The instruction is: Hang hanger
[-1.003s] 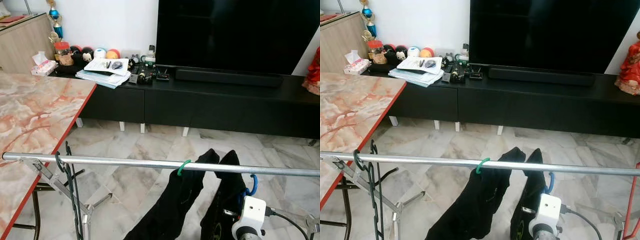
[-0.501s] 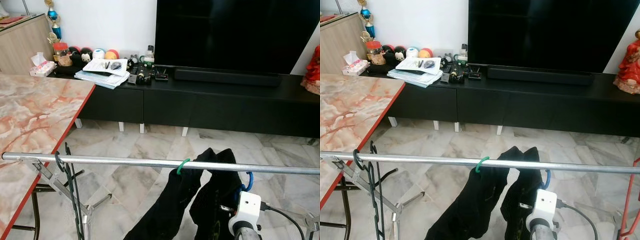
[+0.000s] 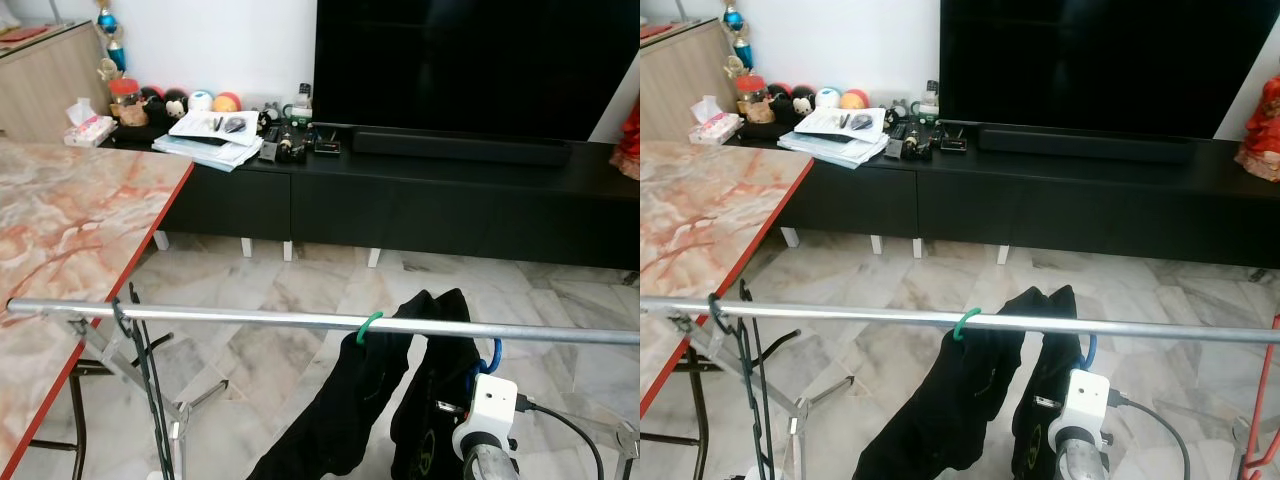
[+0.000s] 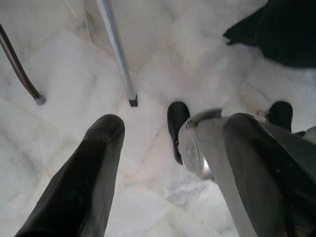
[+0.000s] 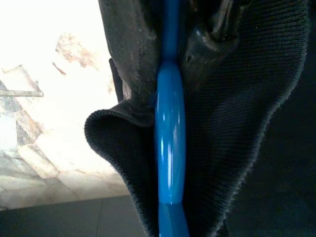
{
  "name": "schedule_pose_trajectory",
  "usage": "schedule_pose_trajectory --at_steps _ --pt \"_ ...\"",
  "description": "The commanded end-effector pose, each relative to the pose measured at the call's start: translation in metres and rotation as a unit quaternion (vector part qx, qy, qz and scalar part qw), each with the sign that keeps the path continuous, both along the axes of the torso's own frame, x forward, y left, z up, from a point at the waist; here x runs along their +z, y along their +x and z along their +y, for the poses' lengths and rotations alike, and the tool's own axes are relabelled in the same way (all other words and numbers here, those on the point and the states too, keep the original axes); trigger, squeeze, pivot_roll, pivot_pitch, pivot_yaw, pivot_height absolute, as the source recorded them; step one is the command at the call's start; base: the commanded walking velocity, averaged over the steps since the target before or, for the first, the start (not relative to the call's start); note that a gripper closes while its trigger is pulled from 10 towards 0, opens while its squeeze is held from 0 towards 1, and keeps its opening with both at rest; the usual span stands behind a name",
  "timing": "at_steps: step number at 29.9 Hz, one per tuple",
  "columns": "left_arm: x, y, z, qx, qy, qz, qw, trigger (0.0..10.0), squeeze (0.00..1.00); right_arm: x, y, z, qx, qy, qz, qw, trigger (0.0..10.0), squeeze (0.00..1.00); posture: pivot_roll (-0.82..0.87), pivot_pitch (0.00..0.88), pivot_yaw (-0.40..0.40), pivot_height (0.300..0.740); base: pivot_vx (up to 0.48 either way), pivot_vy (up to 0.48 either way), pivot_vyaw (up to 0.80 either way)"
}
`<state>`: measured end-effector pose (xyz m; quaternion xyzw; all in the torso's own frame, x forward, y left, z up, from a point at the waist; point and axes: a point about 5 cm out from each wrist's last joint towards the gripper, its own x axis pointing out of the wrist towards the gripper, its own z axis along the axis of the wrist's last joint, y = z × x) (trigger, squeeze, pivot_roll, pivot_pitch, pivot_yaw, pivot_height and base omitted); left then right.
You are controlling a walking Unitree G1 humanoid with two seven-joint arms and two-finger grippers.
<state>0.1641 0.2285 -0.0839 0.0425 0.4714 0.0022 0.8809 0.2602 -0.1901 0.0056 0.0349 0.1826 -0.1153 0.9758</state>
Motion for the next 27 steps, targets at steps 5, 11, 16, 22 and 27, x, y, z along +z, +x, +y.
schedule_pose_trajectory --at_steps 5,11,16,22,27 --pt "-0.0034 -0.0076 0.0011 0.005 -0.002 0.017 1.000 10.0 0.00 0.0069 0.0056 -0.0017 -0.002 -0.009 -0.024 1.000 10.0 0.00 0.10 0.000 -0.033 0.740 -0.279 0.000 0.00" --pt "-0.0033 -0.0082 0.0021 0.005 -0.001 0.018 1.000 10.0 0.00 0.0046 0.0050 0.0009 0.000 -0.010 -0.020 1.000 10.0 0.00 0.10 0.000 -0.031 0.740 -0.279 0.000 0.00" --pt "-0.0033 -0.0083 0.0024 0.004 -0.001 0.019 1.000 10.0 0.00 0.0035 0.0051 0.0009 -0.001 -0.011 -0.018 1.000 10.0 0.00 0.10 0.000 -0.030 0.740 -0.281 0.000 0.00" --pt "-0.0031 -0.0079 0.0024 0.003 -0.001 0.019 1.000 10.0 0.00 0.0027 0.0053 0.0004 -0.004 -0.011 -0.017 1.000 10.0 0.00 0.11 0.000 -0.030 0.740 -0.280 0.000 0.00" --pt "-0.0031 -0.0078 0.0023 0.002 -0.002 0.018 1.000 10.0 0.00 0.0024 0.0057 0.0004 -0.004 -0.011 -0.016 1.000 10.0 0.00 0.10 0.000 -0.029 0.740 -0.279 0.000 0.00"
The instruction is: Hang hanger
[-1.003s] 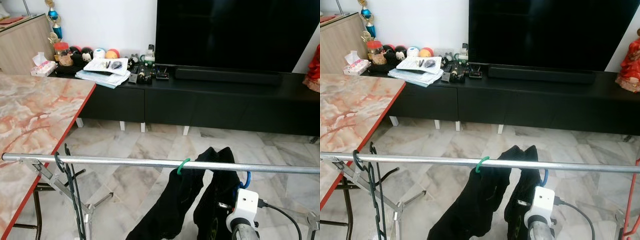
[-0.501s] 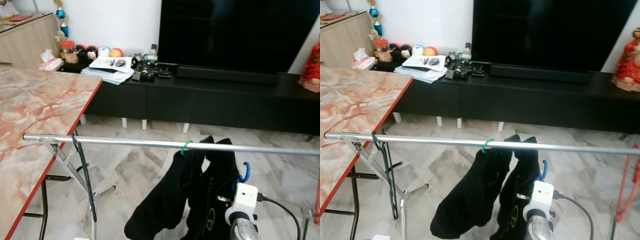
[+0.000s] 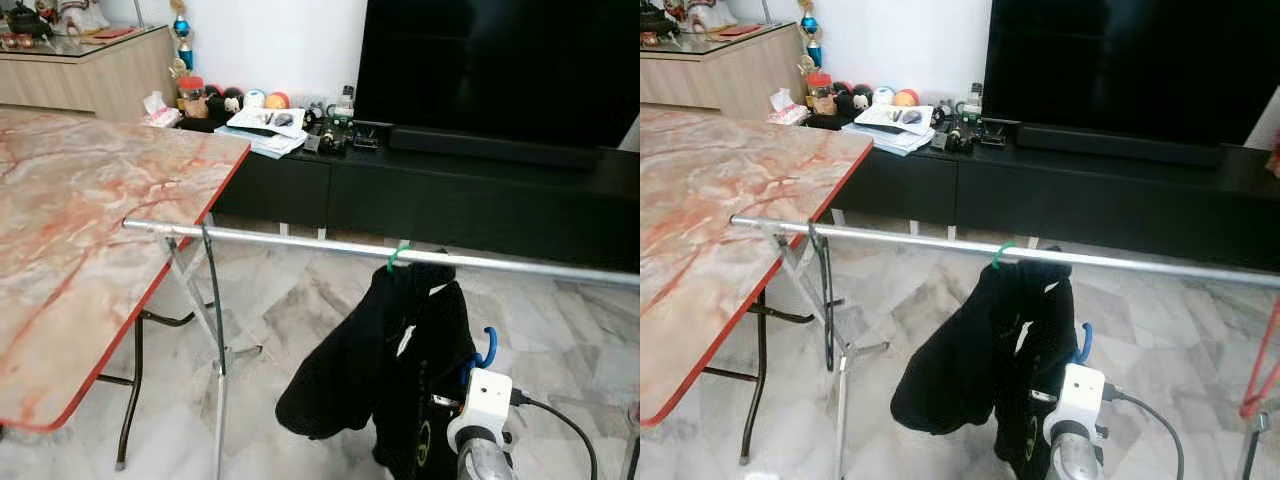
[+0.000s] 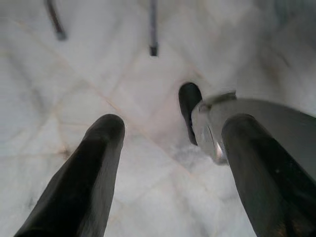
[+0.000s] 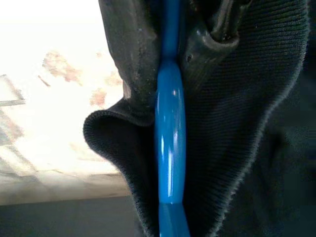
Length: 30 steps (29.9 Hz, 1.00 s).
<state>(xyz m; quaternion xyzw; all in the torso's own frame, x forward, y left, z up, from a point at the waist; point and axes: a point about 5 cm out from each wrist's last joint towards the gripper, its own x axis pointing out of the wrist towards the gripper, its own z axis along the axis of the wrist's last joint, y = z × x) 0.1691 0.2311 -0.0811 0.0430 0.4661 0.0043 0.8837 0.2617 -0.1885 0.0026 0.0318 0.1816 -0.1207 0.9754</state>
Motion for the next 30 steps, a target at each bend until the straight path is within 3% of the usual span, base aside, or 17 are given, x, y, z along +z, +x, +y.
schedule_pose_trajectory --at_steps 1,30 --pt "-0.0059 -0.0128 -0.0003 0.000 -0.004 0.025 1.000 10.0 0.00 0.0053 0.0042 -0.0013 0.001 -0.008 -0.015 1.000 10.0 0.00 0.10 0.000 -0.029 0.740 -0.277 0.000 0.00" --pt "-0.0058 -0.0124 -0.0002 0.008 -0.003 0.023 1.000 10.0 0.00 0.0026 0.0070 0.0007 0.009 -0.012 -0.002 1.000 10.0 0.00 0.11 0.000 -0.032 0.740 -0.280 0.000 0.00"
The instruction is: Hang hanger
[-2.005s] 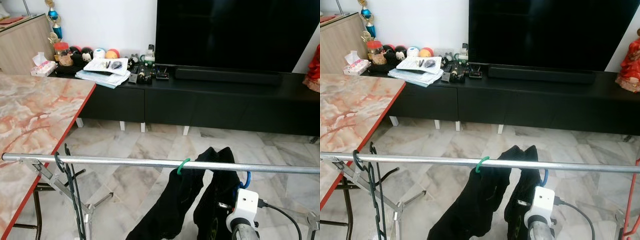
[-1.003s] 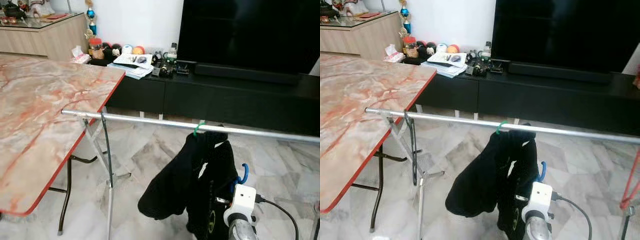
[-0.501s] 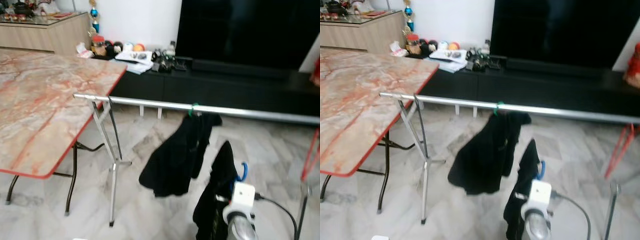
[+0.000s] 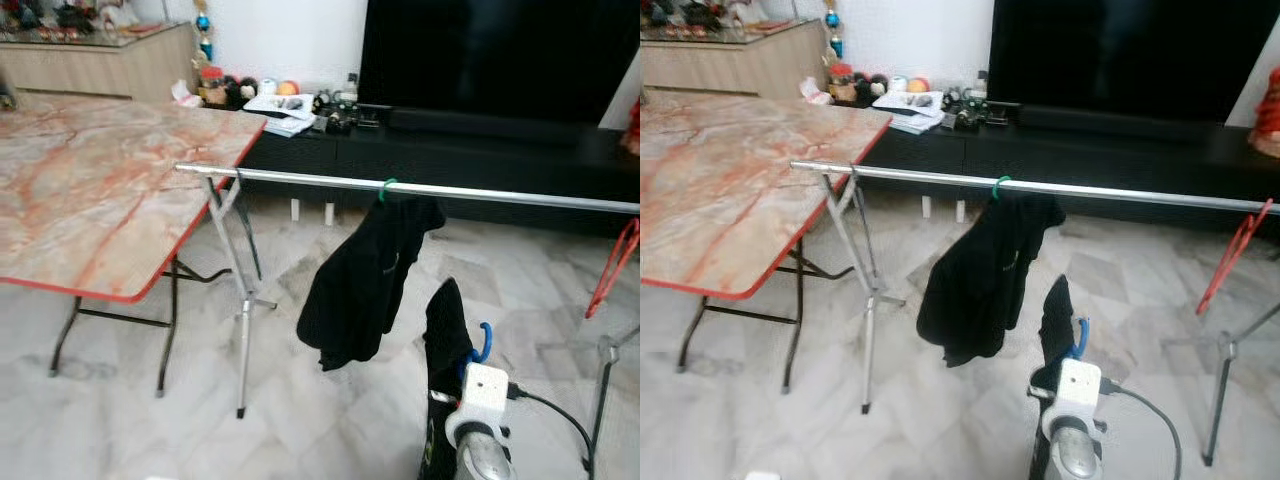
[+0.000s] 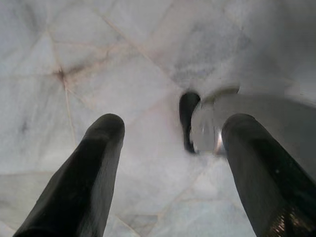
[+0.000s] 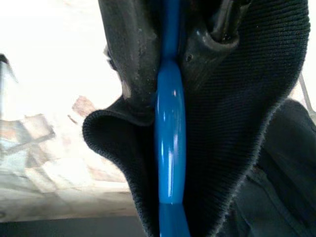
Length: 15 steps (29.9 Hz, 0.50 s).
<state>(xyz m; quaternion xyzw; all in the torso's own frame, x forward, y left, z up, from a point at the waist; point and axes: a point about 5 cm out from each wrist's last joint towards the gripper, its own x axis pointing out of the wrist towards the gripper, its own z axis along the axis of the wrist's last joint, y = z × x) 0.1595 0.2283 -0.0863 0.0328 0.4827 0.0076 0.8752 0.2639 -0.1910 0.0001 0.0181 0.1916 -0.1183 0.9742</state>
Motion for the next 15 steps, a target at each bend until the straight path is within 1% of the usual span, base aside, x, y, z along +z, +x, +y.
schedule_pose_trajectory --at_steps 1,8,15 --pt "-0.0006 -0.0028 0.0026 0.000 0.004 0.005 1.000 10.0 0.00 0.0051 0.0047 0.0031 0.004 0.000 -0.014 1.000 10.0 0.00 0.11 0.000 -0.032 0.740 -0.281 0.000 0.00" --pt "-0.0004 -0.0021 0.0025 -0.002 0.004 0.005 1.000 10.0 0.00 0.0053 0.0061 0.0033 0.005 0.000 -0.014 1.000 10.0 0.00 0.11 0.000 -0.032 0.740 -0.279 0.000 0.00" --pt "0.0000 -0.0015 0.0029 -0.002 0.007 0.003 1.000 10.0 0.00 0.0047 0.0078 0.0046 0.015 0.000 -0.008 1.000 10.0 0.00 0.11 0.000 -0.031 0.740 0.000 0.000 0.00"
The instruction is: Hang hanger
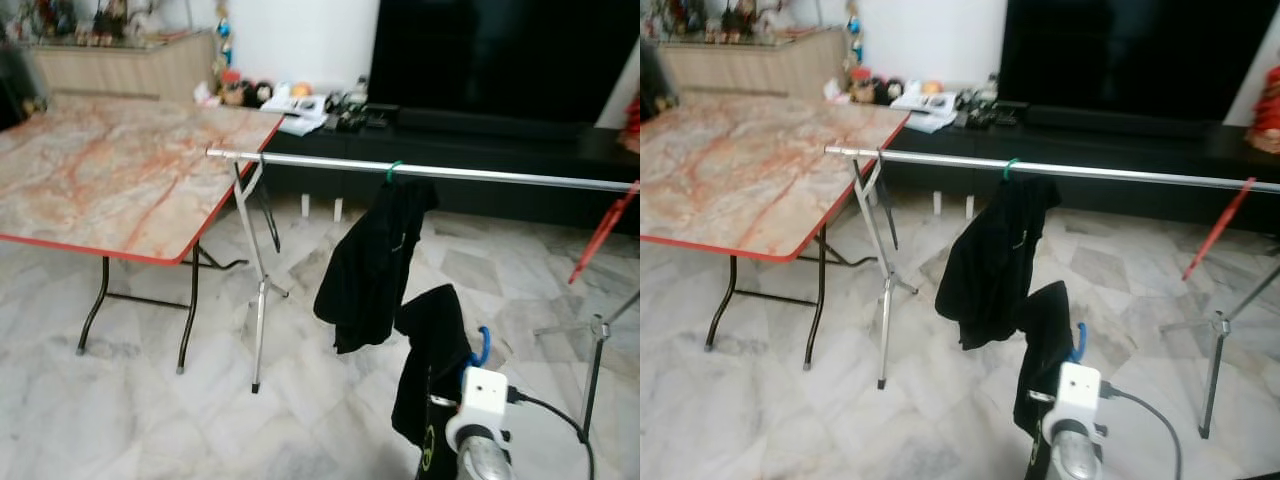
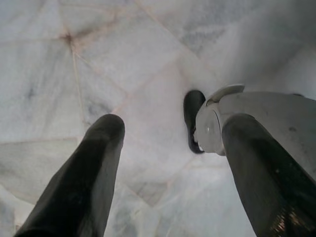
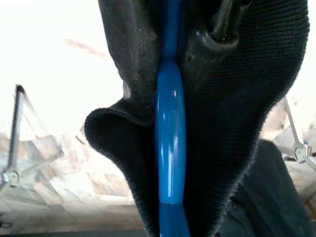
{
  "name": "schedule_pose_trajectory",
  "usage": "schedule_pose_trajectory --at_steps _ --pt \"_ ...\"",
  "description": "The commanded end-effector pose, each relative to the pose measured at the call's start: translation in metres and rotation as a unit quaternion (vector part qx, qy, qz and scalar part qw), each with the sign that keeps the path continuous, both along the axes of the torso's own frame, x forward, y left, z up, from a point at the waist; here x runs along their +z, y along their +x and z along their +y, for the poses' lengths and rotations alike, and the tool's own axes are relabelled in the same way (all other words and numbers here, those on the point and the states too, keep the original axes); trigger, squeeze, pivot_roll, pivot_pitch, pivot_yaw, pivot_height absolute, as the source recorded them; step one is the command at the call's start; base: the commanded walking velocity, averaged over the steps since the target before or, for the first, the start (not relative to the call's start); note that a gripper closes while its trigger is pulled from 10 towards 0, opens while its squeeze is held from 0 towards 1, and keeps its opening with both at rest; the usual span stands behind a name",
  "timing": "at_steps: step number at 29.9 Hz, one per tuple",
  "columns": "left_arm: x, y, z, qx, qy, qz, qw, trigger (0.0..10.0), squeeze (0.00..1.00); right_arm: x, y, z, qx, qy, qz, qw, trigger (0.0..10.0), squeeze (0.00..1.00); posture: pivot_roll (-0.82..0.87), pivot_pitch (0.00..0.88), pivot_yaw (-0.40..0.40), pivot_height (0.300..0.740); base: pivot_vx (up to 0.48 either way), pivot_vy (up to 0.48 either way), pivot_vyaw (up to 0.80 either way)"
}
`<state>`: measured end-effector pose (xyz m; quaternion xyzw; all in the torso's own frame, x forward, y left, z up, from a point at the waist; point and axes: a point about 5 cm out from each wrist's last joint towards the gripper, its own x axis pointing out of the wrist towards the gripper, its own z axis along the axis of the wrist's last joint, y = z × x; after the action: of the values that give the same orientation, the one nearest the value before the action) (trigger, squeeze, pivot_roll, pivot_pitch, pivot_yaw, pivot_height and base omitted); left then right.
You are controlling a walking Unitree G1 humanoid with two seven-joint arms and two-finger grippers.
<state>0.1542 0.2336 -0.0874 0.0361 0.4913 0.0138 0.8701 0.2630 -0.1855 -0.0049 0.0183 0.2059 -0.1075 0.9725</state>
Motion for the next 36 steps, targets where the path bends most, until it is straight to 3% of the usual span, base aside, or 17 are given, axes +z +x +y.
schedule_pose_trajectory --at_steps 1,12,14,16,17,19,20,22,23,25,26,28,29,32,33,35,36 --pt "0.001 0.004 -0.002 -0.007 0.001 -0.006 1.000 10.0 0.00 0.010 0.009 -0.001 0.006 -0.004 -0.021 1.000 10.0 0.00 0.11 0.000 -0.031 0.740 0.000 0.000 0.00" --pt "0.007 0.014 -0.004 -0.061 0.026 -0.049 0.997 10.0 0.00 0.008 0.021 0.007 0.114 -0.045 0.031 0.992 10.0 0.00 0.12 0.000 -0.034 0.740 0.000 0.000 0.00" --pt "0.012 0.021 -0.006 -0.092 0.041 -0.073 0.992 10.0 0.00 0.010 0.025 0.007 0.174 -0.064 0.048 0.981 10.0 0.00 0.13 0.000 -0.035 0.740 0.000 0.000 0.00" --pt "0.013 0.023 -0.007 -0.098 0.044 -0.079 0.991 10.0 0.00 0.011 0.026 0.007 0.184 -0.069 0.051 0.979 10.0 0.00 0.13 0.000 -0.035 0.740 0.000 0.000 0.00" --pt "0.025 0.044 -0.012 -0.124 0.042 -0.128 0.983 10.0 0.00 0.014 0.028 0.007 0.203 -0.072 0.049 0.975 10.0 0.00 0.12 0.000 -0.035 0.740 0.000 0.000 0.00" --pt "0.056 0.084 -0.021 -0.192 0.045 -0.220 0.955 10.0 0.00 0.020 0.033 0.009 0.270 -0.086 0.052 0.958 10.0 0.00 0.12 0.000 -0.035 0.740 0.000 0.000 0.00" --pt "0.060 0.088 -0.023 -0.212 0.051 -0.228 0.949 10.0 0.00 0.022 0.034 0.010 0.294 -0.097 0.053 0.949 10.0 0.00 0.12 0.000 -0.033 0.740 0.000 0.000 0.00" --pt "0.065 0.093 -0.026 -0.251 0.064 -0.237 0.936 10.0 0.00 0.024 0.035 0.011 0.335 -0.119 0.058 0.933 10.0 0.00 0.11 0.000 -0.033 0.740 0.000 0.000 0.00" --pt "0.070 0.098 -0.029 -0.292 0.076 -0.242 0.922 10.0 0.00 0.026 0.035 0.012 0.371 -0.132 0.064 0.917 10.0 0.00 0.11 0.000 -0.033 0.740 0.000 0.000 0.00" --pt "0.073 0.101 -0.034 -0.335 0.091 -0.245 0.905 10.0 0.00 0.029 0.036 0.013 0.402 -0.134 0.064 0.903 10.0 0.00 0.11 0.000 -0.033 0.740 0.000 0.000 0.00" --pt "0.077 0.104 -0.039 -0.370 0.099 -0.252 0.888 10.0 0.00 0.033 0.037 0.014 0.439 -0.129 0.063 0.887 10.0 0.00 0.11 0.000 -0.034 0.740 0.000 0.000 0.00" --pt "0.078 0.105 -0.041 -0.388 0.101 -0.256 0.879 10.0 0.00 0.035 0.036 0.016 0.461 -0.122 0.063 0.877 10.0 0.00 0.11 0.000 -0.034 0.740 0.000 0.000 0.00" --pt "0.081 0.106 -0.046 -0.417 0.096 -0.258 0.866 10.0 0.00 0.038 0.033 0.018 0.500 -0.114 0.066 0.856 10.0 0.00 0.11 0.000 -0.034 0.740 0.000 0.000 0.00" --pt "0.084 0.107 -0.049 -0.465 0.097 -0.250 0.844 10.0 0.00 0.037 0.026 0.015 0.562 -0.134 0.090 0.811 10.0 0.00 0.11 0.000 -0.039 0.740 0.000 0.000 0.00" --pt "0.084 0.107 -0.049 -0.465 0.097 -0.250 0.844 10.0 0.00 0.037 0.026 0.015 0.562 -0.134 0.090 0.811 10.0 0.00 0.11 0.000 -0.039 0.740 0.000 0.000 0.00" --pt "0.086 0.108 -0.047 -0.501 0.112 -0.237 0.825 10.0 0.00 0.038 0.022 0.008 0.601 -0.149 0.109 0.778 10.0 0.00 0.12 0.000 -0.047 0.740 0.000 0.000 0.00" --pt "0.087 0.108 -0.046 -0.506 0.114 -0.233 0.823 10.0 0.00 0.041 0.021 0.007 0.616 -0.144 0.111 0.767 10.0 0.00 0.12 0.000 -0.047 0.740 0.000 0.000 0.00"
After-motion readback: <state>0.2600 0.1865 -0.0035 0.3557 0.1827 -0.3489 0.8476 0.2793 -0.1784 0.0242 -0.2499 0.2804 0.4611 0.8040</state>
